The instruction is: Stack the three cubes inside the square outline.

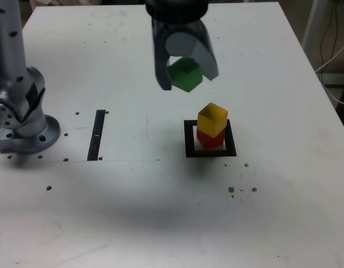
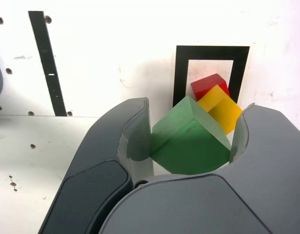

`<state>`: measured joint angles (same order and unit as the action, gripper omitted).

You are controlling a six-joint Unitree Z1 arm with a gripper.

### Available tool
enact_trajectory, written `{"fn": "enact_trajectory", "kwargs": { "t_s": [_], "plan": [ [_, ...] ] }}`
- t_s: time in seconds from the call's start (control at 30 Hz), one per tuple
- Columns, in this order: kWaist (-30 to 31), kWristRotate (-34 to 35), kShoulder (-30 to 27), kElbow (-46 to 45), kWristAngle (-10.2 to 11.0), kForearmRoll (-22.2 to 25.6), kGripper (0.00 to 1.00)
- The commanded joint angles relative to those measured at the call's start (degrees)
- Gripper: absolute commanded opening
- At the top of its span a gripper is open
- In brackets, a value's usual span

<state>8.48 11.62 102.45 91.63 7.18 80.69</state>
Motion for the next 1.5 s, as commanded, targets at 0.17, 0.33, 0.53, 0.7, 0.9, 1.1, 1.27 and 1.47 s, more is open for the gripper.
{"fn": "enact_trajectory", "kwargs": {
  "t_s": [0.17,0.33,0.53,0.7,0.9,1.1,1.27,1.47],
  "plan": [
    [0.0,-2.4,2.9,3.4,-0.8,-0.3,0.46],
    [0.0,-2.3,4.0,3.8,-1.4,-0.2,0.46],
    [0.1,-2.2,5.2,3.3,-1.7,-1.1,0.46],
    [0.7,-2.2,5.7,3.5,-1.6,-1.8,0.46],
    [1.3,-2.2,6.5,3.9,-1.4,-2.7,0.46],
    [1.3,-2.4,7.6,4.1,-1.4,-3.0,0.46],
    [1.3,-2.7,7.8,4.1,-1.2,-3.3,0.46],
    [1.3,-3.2,8.1,3.8,-1.1,-4.7,0.46]
  ]
}}
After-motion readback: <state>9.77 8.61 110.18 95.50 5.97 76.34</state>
